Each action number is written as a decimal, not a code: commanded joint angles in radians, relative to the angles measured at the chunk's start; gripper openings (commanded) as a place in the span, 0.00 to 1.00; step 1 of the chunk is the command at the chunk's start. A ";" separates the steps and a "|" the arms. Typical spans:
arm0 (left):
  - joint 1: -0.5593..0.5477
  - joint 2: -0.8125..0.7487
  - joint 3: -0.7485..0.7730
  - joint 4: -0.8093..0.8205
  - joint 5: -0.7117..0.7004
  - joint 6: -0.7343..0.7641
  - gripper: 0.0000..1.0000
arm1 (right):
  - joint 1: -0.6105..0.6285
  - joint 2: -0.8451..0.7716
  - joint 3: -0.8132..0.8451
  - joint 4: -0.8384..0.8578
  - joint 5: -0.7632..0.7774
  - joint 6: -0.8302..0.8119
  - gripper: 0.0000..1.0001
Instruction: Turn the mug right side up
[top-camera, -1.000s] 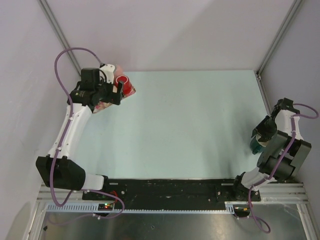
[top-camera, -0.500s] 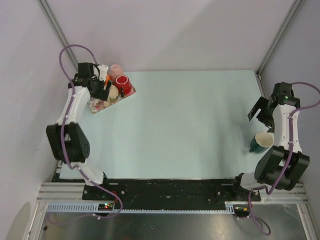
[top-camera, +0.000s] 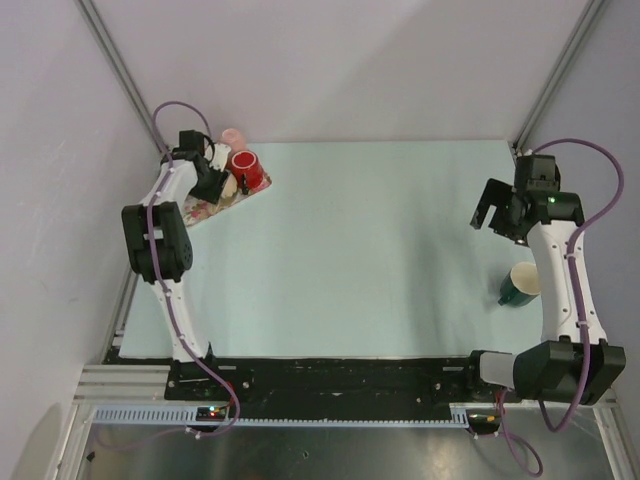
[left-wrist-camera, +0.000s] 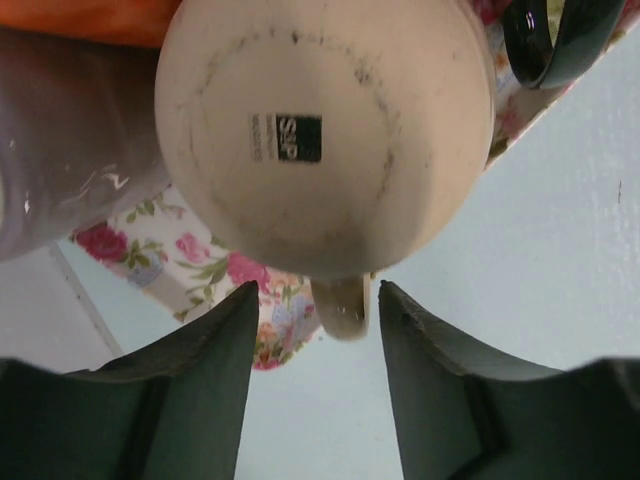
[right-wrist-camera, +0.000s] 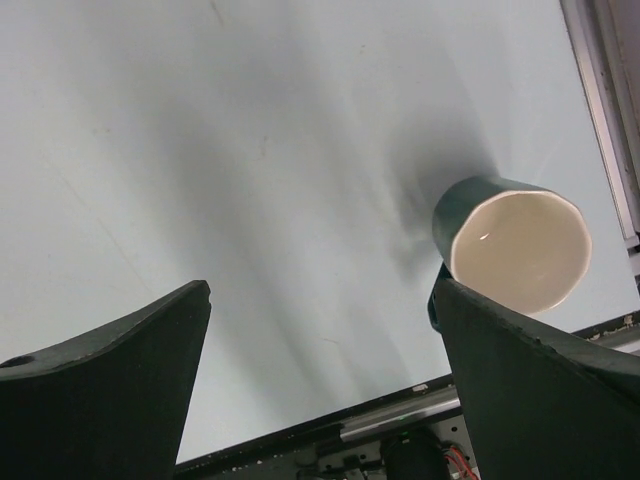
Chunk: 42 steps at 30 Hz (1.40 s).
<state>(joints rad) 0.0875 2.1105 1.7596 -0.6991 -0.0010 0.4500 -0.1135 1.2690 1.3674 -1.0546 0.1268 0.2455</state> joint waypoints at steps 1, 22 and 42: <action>0.006 0.061 0.090 0.008 0.020 -0.033 0.52 | 0.047 -0.048 0.033 0.006 0.049 0.005 0.99; 0.026 -0.294 -0.101 -0.029 0.141 -0.220 0.00 | 0.345 -0.152 -0.035 0.286 -0.263 0.108 0.99; -0.106 -0.653 -0.101 -0.028 0.879 -0.600 0.00 | 0.755 0.381 -0.009 1.560 -0.685 0.689 0.99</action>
<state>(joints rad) 0.0338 1.5318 1.5986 -0.8028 0.6025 -0.0319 0.6292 1.5864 1.2751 0.1505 -0.4656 0.7624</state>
